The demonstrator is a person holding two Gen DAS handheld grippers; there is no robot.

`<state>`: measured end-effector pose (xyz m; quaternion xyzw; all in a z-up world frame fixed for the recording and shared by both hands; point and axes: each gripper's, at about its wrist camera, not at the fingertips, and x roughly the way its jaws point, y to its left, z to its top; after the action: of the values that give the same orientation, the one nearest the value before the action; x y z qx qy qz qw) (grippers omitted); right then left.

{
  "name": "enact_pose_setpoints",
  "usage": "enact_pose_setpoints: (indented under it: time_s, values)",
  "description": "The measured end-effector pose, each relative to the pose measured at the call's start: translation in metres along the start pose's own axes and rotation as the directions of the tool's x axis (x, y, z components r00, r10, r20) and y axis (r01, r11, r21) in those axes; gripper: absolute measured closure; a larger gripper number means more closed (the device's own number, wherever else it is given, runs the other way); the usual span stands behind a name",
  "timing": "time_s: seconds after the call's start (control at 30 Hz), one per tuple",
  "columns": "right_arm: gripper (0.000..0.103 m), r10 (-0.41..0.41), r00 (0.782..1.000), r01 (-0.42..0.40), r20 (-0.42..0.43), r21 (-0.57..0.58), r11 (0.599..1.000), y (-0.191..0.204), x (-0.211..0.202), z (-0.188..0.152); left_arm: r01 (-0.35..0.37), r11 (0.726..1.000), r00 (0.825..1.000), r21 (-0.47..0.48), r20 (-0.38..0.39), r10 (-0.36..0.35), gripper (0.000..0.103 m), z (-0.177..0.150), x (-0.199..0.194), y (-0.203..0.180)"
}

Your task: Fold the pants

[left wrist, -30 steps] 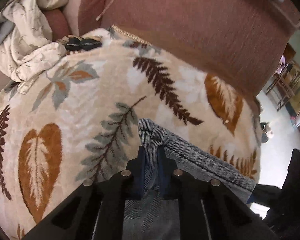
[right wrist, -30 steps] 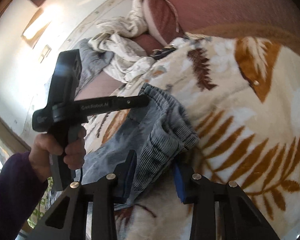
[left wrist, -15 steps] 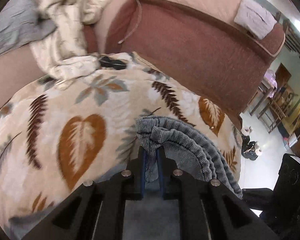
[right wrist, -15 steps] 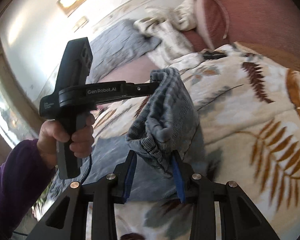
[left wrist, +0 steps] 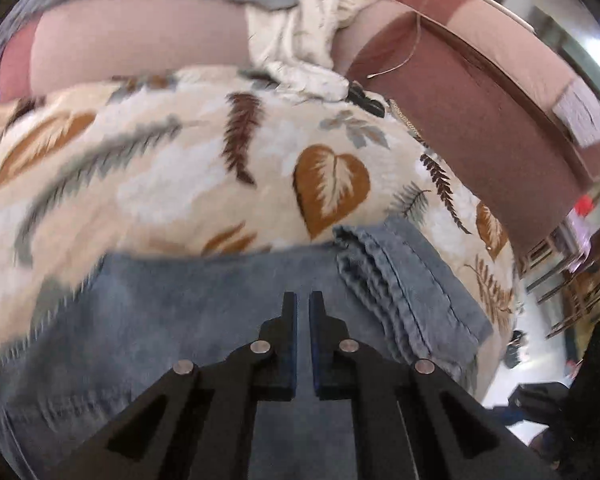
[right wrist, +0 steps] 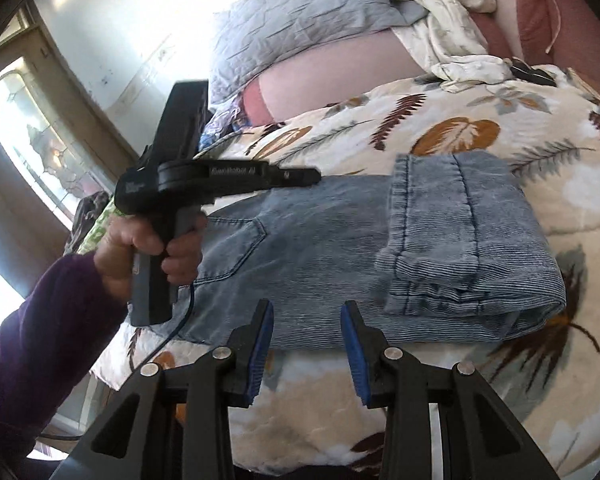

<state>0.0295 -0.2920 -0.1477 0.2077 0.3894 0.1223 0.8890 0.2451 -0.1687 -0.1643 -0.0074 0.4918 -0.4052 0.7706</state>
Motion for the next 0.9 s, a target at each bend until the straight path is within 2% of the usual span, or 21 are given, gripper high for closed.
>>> enact_pose_setpoints:
  time_s: [0.03, 0.07, 0.1, 0.17, 0.2, 0.27, 0.43, 0.57, 0.67, 0.77, 0.9]
  values:
    - [0.065, -0.004, 1.000, 0.004, 0.004, 0.003, 1.000, -0.001, -0.001, 0.001, 0.011, 1.000, 1.000, -0.016, -0.006, -0.012, 0.098, -0.007, -0.002, -0.003]
    - [0.060, -0.007, 1.000, 0.007, 0.010, 0.013, 1.000, -0.003, -0.004, 0.002, 0.025, 1.000, 1.000, -0.018, -0.012, -0.025, 0.098, -0.013, -0.002, -0.009]
    - [0.051, -0.013, 1.000, 0.013, 0.017, 0.029, 0.999, -0.008, -0.008, 0.003, 0.035, 0.999, 0.999, -0.015, -0.018, -0.035, 0.098, -0.018, -0.002, -0.015]
    - [0.042, -0.046, 0.998, 0.044, 0.032, 0.061, 0.997, -0.019, -0.017, 0.005, 0.065, 0.998, 0.997, -0.011, -0.031, -0.065, 0.090, -0.032, 0.001, -0.034]
    - [0.042, -0.064, 0.997, 0.060, 0.041, 0.076, 0.995, -0.026, -0.023, 0.003, 0.078, 0.997, 0.996, -0.011, -0.034, -0.078, 0.087, -0.038, 0.002, -0.040]
    - [0.042, -0.082, 0.996, 0.077, 0.045, 0.103, 0.992, -0.036, -0.033, 0.002, 0.084, 0.996, 0.996, -0.012, -0.032, -0.084, 0.070, -0.051, 0.004, -0.056]
    - [0.041, -0.130, 0.988, 0.115, 0.081, 0.172, 0.978, -0.061, -0.060, -0.002, 0.114, 0.990, 0.993, -0.080, -0.025, -0.117, 0.064, -0.057, 0.009, -0.078]
    - [0.041, -0.145, 0.983, 0.119, 0.113, 0.208, 0.971, -0.072, -0.074, -0.003, 0.130, 0.973, 0.991, -0.193, -0.011, -0.135, 0.052, -0.051, 0.015, -0.084]
    - [0.041, -0.146, 0.981, 0.115, 0.127, 0.223, 0.968, -0.077, -0.079, -0.004, 0.131, 0.957, 0.991, -0.258, -0.002, -0.136, 0.048, -0.047, 0.023, -0.085]
    - [0.041, -0.129, 0.983, 0.095, 0.128, 0.242, 0.965, -0.083, -0.079, -0.006, 0.090, 0.946, 0.993, -0.312, -0.044, -0.109, 0.048, -0.046, 0.040, -0.085]
    - [0.041, -0.118, 0.985, 0.085, 0.128, 0.244, 0.966, -0.085, -0.077, -0.009, 0.097, 0.930, 0.990, -0.353, -0.062, -0.127, 0.049, -0.052, 0.057, -0.084]
